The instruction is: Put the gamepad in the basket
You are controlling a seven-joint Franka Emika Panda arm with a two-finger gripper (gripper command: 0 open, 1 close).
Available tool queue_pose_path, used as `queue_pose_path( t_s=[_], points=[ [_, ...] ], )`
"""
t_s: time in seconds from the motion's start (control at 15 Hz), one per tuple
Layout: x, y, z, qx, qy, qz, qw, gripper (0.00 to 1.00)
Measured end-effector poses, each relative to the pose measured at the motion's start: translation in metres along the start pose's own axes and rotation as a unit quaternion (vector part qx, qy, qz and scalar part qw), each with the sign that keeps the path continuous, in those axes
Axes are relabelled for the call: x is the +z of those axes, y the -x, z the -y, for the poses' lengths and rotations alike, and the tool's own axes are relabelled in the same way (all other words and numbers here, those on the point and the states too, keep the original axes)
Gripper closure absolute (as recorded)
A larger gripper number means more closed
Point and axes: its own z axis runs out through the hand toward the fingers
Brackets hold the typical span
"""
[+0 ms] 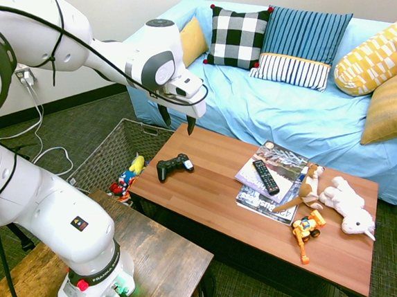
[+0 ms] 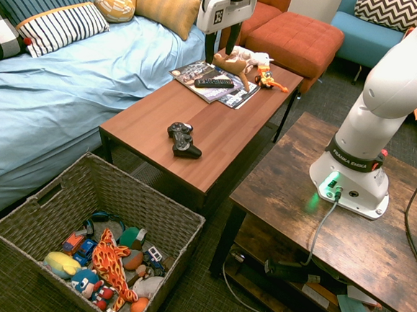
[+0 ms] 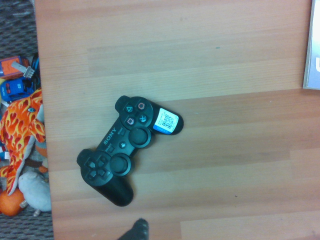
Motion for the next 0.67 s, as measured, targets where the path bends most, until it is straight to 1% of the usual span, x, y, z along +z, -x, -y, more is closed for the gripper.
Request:
queue_pose_path(
  t_s=[0.13, 0.27, 0.4, 0.47, 0.53, 0.67],
  points=[
    [0.001, -0.001, 0.001, 0.001, 0.001, 0.001, 1.000, 0.00],
    [0.008, -0.003, 0.003, 0.013, 0.004, 0.009, 1.000, 0.00],
    [0.020, -0.009, 0.011, 0.044, 0.008, 0.021, 0.999, 0.00],
    [0.027, -0.012, 0.017, 0.069, 0.013, 0.025, 0.997, 0.00],
    [0.036, -0.015, 0.026, 0.099, 0.020, 0.030, 0.994, 0.00],
    [0.061, -0.015, 0.049, 0.135, 0.035, 0.042, 0.989, 0.00]
  ],
)
